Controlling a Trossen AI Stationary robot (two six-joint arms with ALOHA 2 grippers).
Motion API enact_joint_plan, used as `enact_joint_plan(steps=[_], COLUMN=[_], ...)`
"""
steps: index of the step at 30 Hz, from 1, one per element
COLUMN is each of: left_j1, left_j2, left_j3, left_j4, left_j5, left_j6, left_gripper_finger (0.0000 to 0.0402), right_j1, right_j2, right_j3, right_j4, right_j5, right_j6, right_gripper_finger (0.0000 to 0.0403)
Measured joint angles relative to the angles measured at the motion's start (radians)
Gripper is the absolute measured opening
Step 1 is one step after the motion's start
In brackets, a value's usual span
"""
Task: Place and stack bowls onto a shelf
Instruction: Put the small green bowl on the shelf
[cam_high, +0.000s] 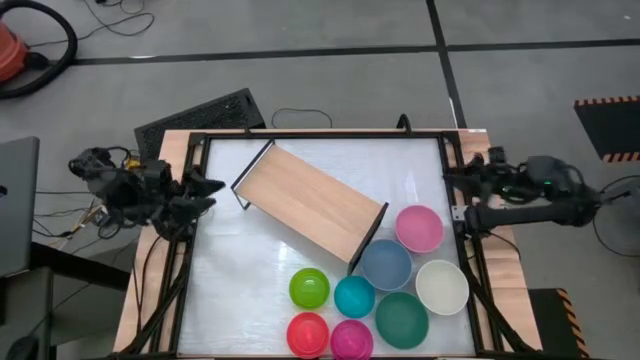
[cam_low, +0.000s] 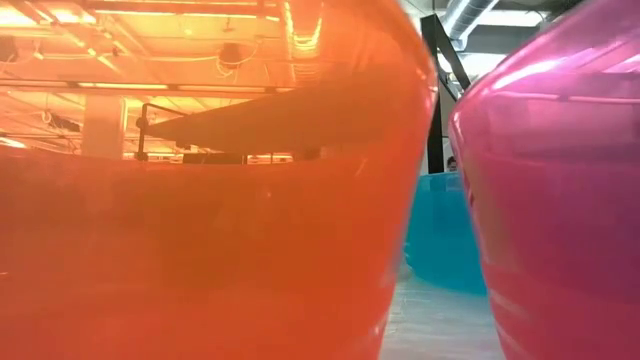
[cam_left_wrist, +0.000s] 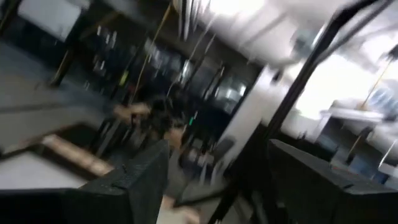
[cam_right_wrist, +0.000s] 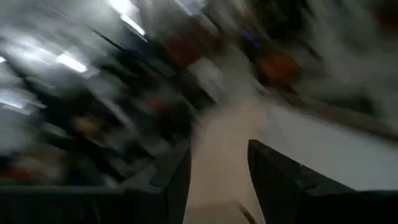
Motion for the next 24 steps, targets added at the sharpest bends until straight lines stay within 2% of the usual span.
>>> enact_joint_plan(steps=[3, 7, 13, 19, 24], left_j1=[0.000, 0.000, 0.000, 0.000, 0.001], left_j2=[0.071, 0.143, 0.188, 0.178, 0.175], left_j3=[0.139, 0.280, 0.368, 0.368, 0.368], left_j4=[-0.202, -0.333, -0.369, -0.396, -0.423], left_j5=[-0.001, -0.009, -0.078, -0.088, -0.088], left_j6=[-0.059, -0.067, 0.010, -0.017, -0.034], left_gripper_finger=[0.0260, 0.0261, 0.0261, 0.0261, 0.0261], right_j1=[0.000, 0.000, 0.000, 0.000, -0.024], right_j2=[0.146, 0.318, 0.523, 0.700, 0.791], right_j3=[0.131, 0.208, 0.219, 0.218, 0.179], right_j4=[-0.417, -0.659, -0.704, -0.734, -0.729], right_j5=[0.067, 0.066, 0.013, -0.100, -0.113], right_j6=[0.188, 0.265, 0.210, 0.125, 0.079], right_gripper_finger=[0.0182, 0.0184, 0.0207, 0.0271, 0.0286])
